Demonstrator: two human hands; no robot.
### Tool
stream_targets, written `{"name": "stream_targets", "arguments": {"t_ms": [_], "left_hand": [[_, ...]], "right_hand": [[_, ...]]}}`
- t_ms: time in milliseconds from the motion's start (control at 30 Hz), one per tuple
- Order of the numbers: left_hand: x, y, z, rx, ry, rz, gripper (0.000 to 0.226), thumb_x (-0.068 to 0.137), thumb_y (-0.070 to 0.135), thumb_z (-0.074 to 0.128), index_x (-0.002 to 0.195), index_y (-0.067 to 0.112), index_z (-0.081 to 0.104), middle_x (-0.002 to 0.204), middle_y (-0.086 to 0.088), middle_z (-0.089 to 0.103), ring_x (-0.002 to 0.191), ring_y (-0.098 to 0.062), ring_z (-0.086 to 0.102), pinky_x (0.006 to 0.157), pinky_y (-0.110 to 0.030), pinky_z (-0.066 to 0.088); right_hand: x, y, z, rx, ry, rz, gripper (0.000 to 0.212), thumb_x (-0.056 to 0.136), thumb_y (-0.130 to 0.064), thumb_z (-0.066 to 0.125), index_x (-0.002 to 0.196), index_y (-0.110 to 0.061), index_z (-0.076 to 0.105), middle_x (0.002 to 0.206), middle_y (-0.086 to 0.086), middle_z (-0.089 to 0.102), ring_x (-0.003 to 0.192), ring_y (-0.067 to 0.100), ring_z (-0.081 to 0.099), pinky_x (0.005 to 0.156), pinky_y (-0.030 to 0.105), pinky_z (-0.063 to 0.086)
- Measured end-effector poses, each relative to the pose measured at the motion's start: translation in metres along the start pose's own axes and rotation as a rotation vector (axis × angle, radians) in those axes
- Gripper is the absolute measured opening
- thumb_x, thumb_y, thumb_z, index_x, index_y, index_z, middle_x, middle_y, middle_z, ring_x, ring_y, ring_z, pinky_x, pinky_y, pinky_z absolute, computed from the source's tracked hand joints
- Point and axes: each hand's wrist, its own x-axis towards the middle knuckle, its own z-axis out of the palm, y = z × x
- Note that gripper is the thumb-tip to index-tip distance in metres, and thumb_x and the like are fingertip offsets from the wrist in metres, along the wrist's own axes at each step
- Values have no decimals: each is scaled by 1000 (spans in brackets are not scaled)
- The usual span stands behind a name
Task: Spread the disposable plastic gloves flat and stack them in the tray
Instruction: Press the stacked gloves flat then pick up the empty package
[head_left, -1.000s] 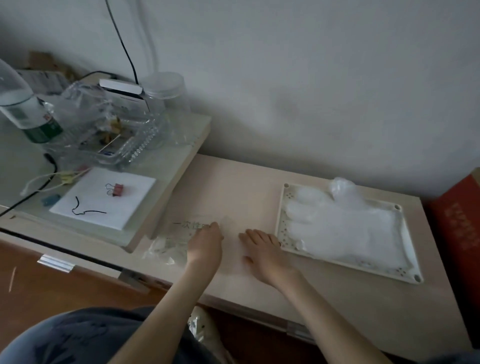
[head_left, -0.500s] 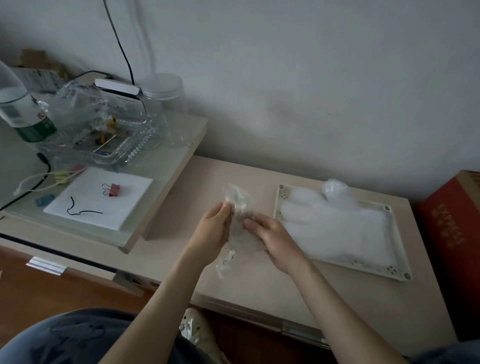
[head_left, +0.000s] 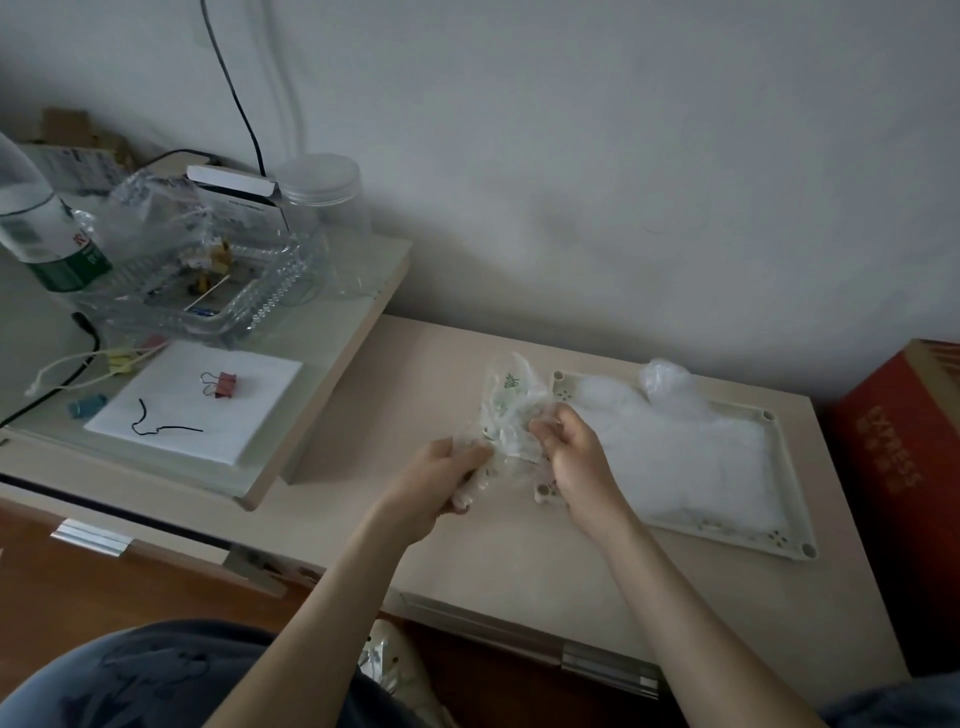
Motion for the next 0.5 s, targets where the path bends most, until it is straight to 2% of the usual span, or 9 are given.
{"name": "stream_targets", "arguments": {"t_ms": [100,167,200,267,333,400,433,500], "left_hand": [[5,3,-1,0,92,135,23,96,16,55,76,8,47,54,1,39,40,-9,32,39,-20,27],[7,2,-3,24,97,157,27,97,18,54,72,9,46,49,2,39,38,-9,31,39,-19,25],[6,1,-3,50,87,155,29,97,19,53,70,9,46,46,3,40,37,-10,31,39,-18,24],[5,-1,0,147,70,138,35,98,20,51,65,9,45,40,4,40,36,-10,33,40,-19,26],[4,-1,4,221,70,119,41,99,24,48,62,7,46,40,1,45,36,-12,38,45,-23,33],[7,2,6,189,117,75,43,97,40,47,73,5,55,55,-5,58,47,-17,53,53,-27,46],[7,5,6,151,143,43,50,91,56,48,87,7,59,70,-6,65,60,-20,62,59,-30,52],[5,12,4,71,150,-4,84,65,86,45,112,18,59,100,-4,68,88,-23,68,76,-38,57]], "right_hand": [[1,-2,-7,9,53,-12,16,99,-15,47,110,-16,59,95,12,67,62,23,62,50,31,50],[1,0,-12,26,70,-16,18,100,-16,45,104,-19,62,91,16,66,61,28,61,52,38,50],[1,0,-14,-11,79,-45,18,100,-16,45,102,-20,62,84,15,65,62,25,60,53,38,50],[1,2,-14,-81,99,-134,14,98,-15,49,108,-20,57,76,5,57,56,9,51,52,26,45],[2,3,-9,-138,109,-203,27,95,-17,55,120,-25,51,89,-4,56,62,4,50,60,19,44],[2,2,-5,-251,103,-265,34,94,-16,57,124,-31,50,100,-10,55,69,4,52,67,18,46],[1,1,-3,-310,84,-307,34,94,-15,56,123,-31,52,100,-14,55,68,3,51,67,15,45],[0,-1,1,-383,19,-392,30,96,-14,53,124,-26,57,101,-18,57,73,-4,53,69,8,40]]}}
